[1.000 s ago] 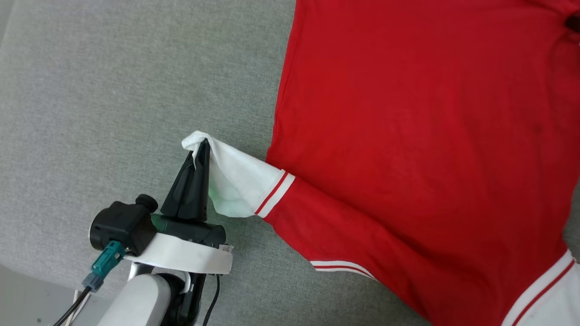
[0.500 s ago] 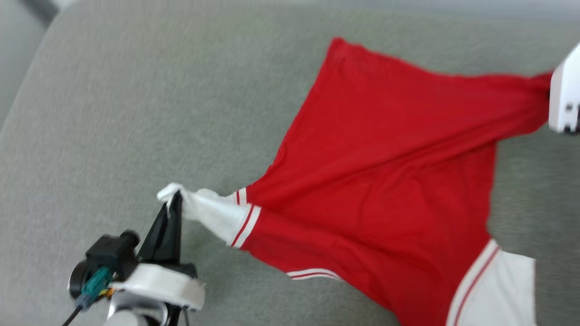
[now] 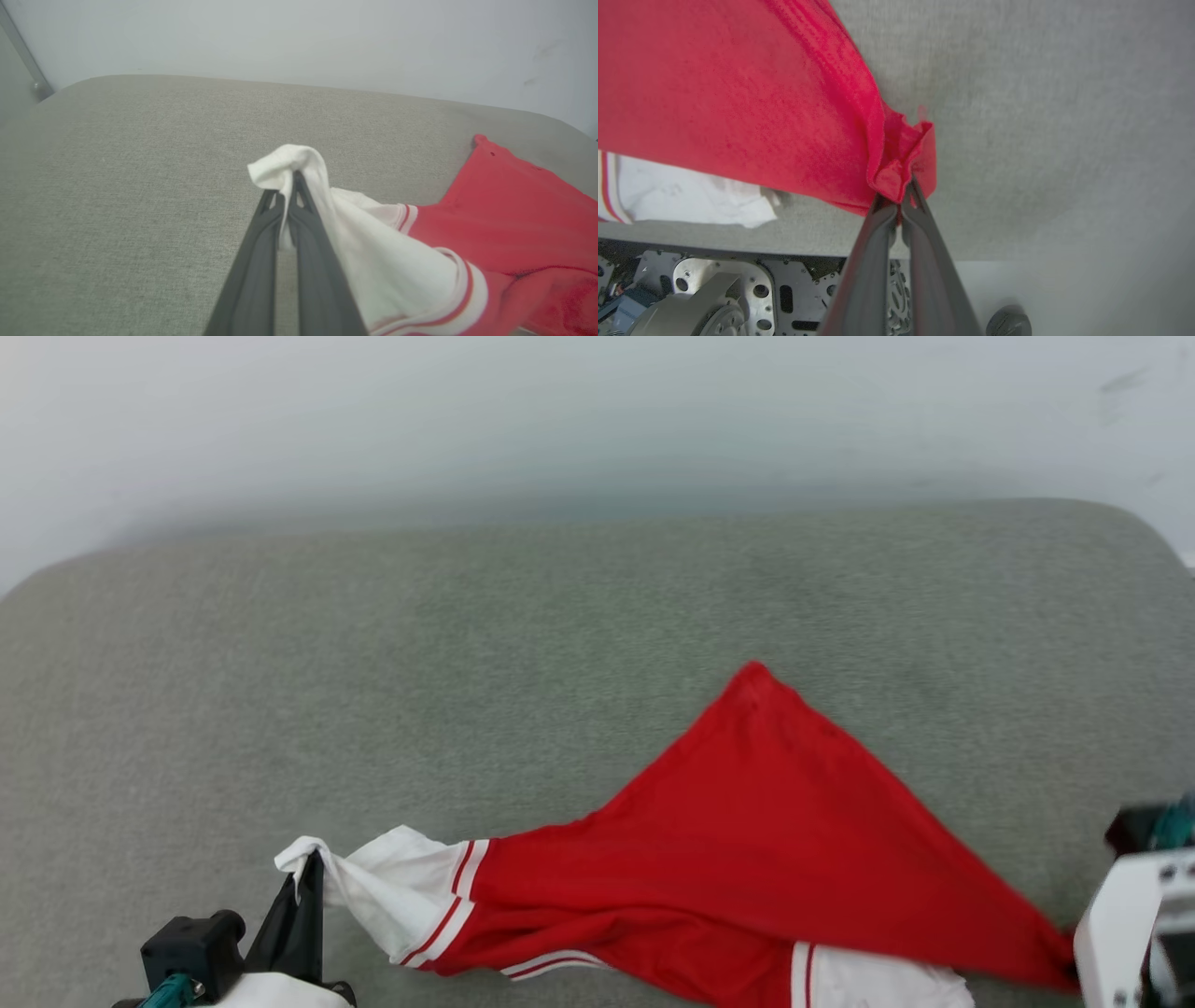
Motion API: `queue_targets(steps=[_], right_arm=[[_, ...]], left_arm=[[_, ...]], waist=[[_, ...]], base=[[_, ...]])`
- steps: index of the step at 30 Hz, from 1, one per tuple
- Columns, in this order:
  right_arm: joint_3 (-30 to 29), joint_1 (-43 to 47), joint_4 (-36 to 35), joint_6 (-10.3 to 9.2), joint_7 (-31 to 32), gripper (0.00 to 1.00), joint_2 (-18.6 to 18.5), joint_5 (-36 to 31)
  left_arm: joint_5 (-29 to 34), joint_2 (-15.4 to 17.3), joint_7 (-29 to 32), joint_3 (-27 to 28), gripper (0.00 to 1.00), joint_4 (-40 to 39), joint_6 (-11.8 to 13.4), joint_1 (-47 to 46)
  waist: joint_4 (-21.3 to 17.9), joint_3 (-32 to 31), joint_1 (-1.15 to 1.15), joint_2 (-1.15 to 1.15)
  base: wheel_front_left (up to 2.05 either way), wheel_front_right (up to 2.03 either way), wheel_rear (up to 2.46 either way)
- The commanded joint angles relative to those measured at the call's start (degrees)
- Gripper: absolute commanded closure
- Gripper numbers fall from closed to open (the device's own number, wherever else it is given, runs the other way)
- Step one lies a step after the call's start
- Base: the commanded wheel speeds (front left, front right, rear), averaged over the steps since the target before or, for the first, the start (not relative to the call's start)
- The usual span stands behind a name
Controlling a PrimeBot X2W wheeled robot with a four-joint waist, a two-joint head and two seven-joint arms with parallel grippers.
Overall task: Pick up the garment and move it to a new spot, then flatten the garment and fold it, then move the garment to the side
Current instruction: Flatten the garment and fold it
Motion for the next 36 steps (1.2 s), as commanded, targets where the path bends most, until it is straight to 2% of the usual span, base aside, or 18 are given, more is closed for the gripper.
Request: queue_targets(steps=[1, 5, 7, 9, 13, 16, 17, 19, 22, 26, 28, 36], right_arm=[[-1.05, 3.85, -1.69, -0.04, 0.37, 1.0, 1.73, -0.08], [-3.7, 12.17, -4.59, -0.04, 1.01, 1.0, 6.44, -0.09], [-4.61, 13.63, -5.94, -0.04, -0.46, 0.0, 8.2, -0.01], [-5.3, 14.06, -7.41, -0.03, -3.09, 0.0, 9.69, -0.26], [-6.19, 11.85, -10.41, -0.04, -13.77, 0.0, 10.46, -1.69], [-7.2, 9.19, -11.02, -0.03, -25.35, 0.0, 11.62, -2.18], [-6.93, 6.1, -9.32, -0.03, -35.19, 0.0, 12.67, -2.11], [-6.11, 3.14, -8.42, -0.03, -40.27, 0.0, 12.96, -2.04], [-5.38, -1.0, -6.19, -0.03, -44.52, 0.0, 13.25, -2.05], [-3.51, -8.15, -2.95, -0.03, -44.11, 0.0, 12.7, -1.26], [-2.54, -11.63, -1.02, -0.03, -41.15, 0.0, 11.84, -0.99], [3.43, -26.32, 5.37, -0.03, -19.27, 0.0, 7.99, 1.88]], left_arm=[[-0.3, 0.24, 0.32, 0.17, 1.0, -0.27, 0.27, 0.88], [-0.43, 0.57, 1.13, -0.07, 1.0, -0.88, 0.57, 1.23], [-0.48, 0.75, 1.5, -0.18, 1.0, -1.12, 0.75, 1.34], [-0.5, 0.95, 1.83, -0.21, 1.0, -1.34, 0.83, 1.47], [-0.33, 1.29, 2.5, -0.38, 1.0, -1.87, 1.12, 1.38], [0.02, 1.49, 3.03, -0.64, 1.0, -2.5, 1.27, 0.39], [0.28, 1.58, 3.22, -0.73, 1.0, -3.01, 1.21, -0.74], [0.39, 1.56, 3.28, -0.8, 1.0, -3.45, 1.34, -1.32], [0.79, 1.42, 3.32, -1.06, 1.0, -4.21, 1.14, -2.8], [1.12, 1.02, 2.92, -1.52, 1.0, -4.41, 0.54, -5.47], [1.38, 0.76, 2.72, -1.92, 1.0, -4.38, 0.03, -7.28], [2.33, -0.22, 1.56, -3.29, 1.0, -3.4, -2.08, -13.5]], waist=[[-2.7, -2.18, 0.02, 0.0], [-3.87, -2.11, 0.02, 0.0], [-4.34, -2.07, 0.02, 0.0], [-4.79, -2.06, 0.02, 0.0], [-5.17, -1.89, 0.02, 0.0], [-4.87, -1.28, 0.02, 0.0], [-4.56, -0.5, 0.02, 0.0], [-4.22, 0.39, 0.02, 0.0], [-3.3, 2.34, 0.02, 0.0], [-1.5, 5.63, 0.02, 0.0], [-0.4, 7.49, 0.02, 0.0], [3.11, 13.5, 0.02, 0.0]], base=[[0.0, 0.0, 0.0], [0.0, 0.0, 0.0], [0.0, 0.0, 0.0], [0.0, 0.0, 0.0], [0.0, 0.0, 0.0], [0.0, 0.0, 0.0], [0.0, 0.0, 0.0], [0.0, 0.0, 0.0], [0.0, 0.0, 0.0], [0.0, 0.0, 0.0], [0.0, 0.0, 0.0], [0.0, 0.0, 0.0]])
